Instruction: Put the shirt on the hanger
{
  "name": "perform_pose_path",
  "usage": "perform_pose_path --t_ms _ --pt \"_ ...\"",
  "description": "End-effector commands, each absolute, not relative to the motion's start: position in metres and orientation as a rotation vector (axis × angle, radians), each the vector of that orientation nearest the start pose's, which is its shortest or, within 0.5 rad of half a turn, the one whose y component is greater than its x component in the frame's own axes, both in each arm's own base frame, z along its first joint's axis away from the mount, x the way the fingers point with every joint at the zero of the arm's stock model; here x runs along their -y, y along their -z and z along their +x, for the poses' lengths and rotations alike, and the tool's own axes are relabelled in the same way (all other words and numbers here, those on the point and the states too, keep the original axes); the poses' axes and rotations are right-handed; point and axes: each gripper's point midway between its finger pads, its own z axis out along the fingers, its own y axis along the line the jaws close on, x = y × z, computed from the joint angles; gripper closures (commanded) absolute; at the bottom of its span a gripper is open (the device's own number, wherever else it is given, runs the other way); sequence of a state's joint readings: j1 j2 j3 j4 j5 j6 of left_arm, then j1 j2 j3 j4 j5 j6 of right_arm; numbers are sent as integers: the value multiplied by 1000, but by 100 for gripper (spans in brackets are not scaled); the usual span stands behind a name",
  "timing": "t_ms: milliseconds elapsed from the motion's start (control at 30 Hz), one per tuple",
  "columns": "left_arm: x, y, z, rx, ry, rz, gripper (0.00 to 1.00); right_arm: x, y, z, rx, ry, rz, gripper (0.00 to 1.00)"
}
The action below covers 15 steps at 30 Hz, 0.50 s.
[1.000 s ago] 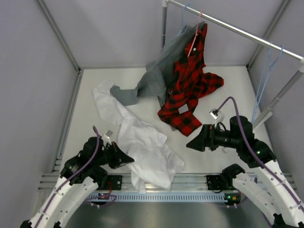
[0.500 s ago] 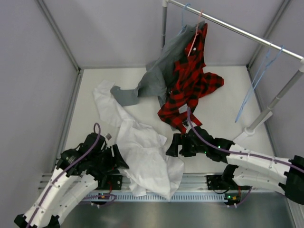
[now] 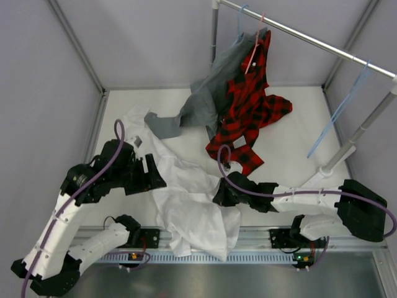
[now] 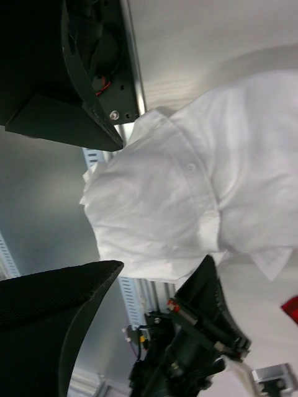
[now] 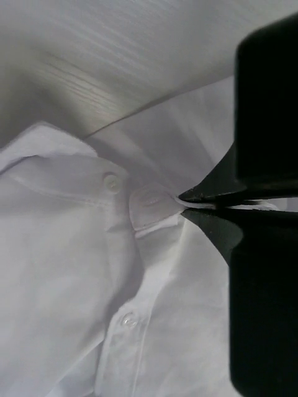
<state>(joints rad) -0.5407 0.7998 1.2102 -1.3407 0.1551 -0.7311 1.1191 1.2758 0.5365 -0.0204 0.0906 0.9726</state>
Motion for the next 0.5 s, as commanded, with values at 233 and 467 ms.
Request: perform_pose_path --t_ms 233,467 --pt "91 -308 203 -2458 145 -233 24 -290 -296 200 -1868 -687 -348 100" --pt "111 -362 250 -2257 312 -430 25 -279 -375 110 -1652 -901 -727 100"
